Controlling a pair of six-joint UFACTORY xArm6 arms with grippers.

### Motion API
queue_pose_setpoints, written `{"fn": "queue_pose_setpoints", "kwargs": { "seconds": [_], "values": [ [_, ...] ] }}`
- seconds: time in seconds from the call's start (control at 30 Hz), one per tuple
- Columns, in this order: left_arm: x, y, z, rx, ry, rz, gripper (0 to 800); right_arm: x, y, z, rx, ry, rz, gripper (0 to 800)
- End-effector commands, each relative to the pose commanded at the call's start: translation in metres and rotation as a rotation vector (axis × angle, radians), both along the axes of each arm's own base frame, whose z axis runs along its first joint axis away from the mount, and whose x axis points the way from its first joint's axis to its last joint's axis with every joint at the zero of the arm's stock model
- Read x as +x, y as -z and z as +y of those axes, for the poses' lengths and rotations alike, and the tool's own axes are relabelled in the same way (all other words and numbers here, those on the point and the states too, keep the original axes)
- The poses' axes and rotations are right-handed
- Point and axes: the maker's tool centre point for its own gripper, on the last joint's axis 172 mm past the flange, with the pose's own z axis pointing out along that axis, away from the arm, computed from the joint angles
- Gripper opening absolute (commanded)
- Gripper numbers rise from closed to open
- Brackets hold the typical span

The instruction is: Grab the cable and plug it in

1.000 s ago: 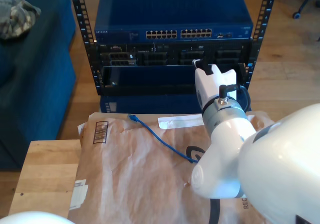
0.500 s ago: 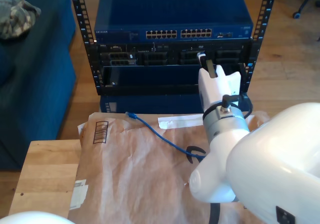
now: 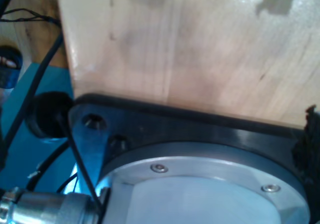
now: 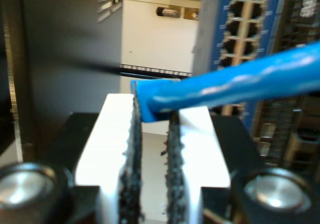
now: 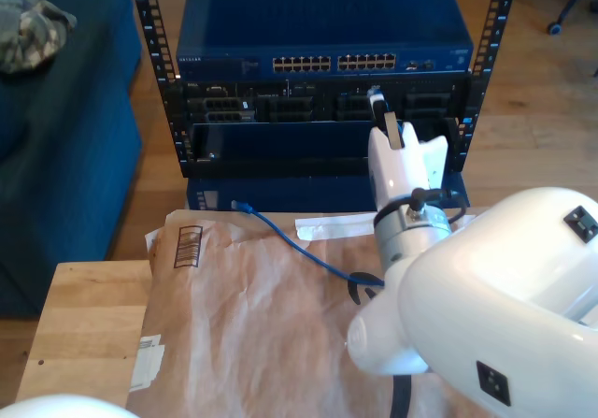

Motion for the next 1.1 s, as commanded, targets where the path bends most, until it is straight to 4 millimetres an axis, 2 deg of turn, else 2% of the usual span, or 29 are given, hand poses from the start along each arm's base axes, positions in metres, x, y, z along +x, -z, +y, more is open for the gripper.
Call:
{"fn": "queue_pose_setpoints", "kwargs": {
  "seconds": [0.1, 0.2, 0.47, 0.57, 0.73, 0.97, 1.1],
  "values": [
    [0.000, 0.000, 0.000, 0.000, 0.000, 0.000, 800, 0.018, 0.010, 0.004, 0.019, 0.005, 0.025, 0],
    [0.000, 0.000, 0.000, 0.000, 0.000, 0.000, 800, 0.033, 0.015, -0.008, 0.024, 0.034, 0.030, 0],
    [0.000, 0.000, 0.000, 0.000, 0.000, 0.000, 800, 0.045, 0.023, -0.016, 0.088, 0.052, 0.033, 0],
    [0.000, 0.000, 0.000, 0.000, 0.000, 0.000, 800, 0.057, 0.028, -0.026, 0.104, 0.076, 0.028, 0],
    [0.000, 0.000, 0.000, 0.000, 0.000, 0.000, 800, 0.063, 0.039, -0.033, 0.143, 0.088, 0.035, 0],
    [0.000, 0.000, -0.001, -0.002, 0.000, 0.000, 800, 0.080, 0.036, -0.042, 0.210, 0.139, 0.004, 0],
    [0.000, 0.000, 0.000, 0.000, 0.000, 0.000, 800, 0.088, 0.038, -0.039, 0.219, 0.141, -0.004, 0]
  ]
}}
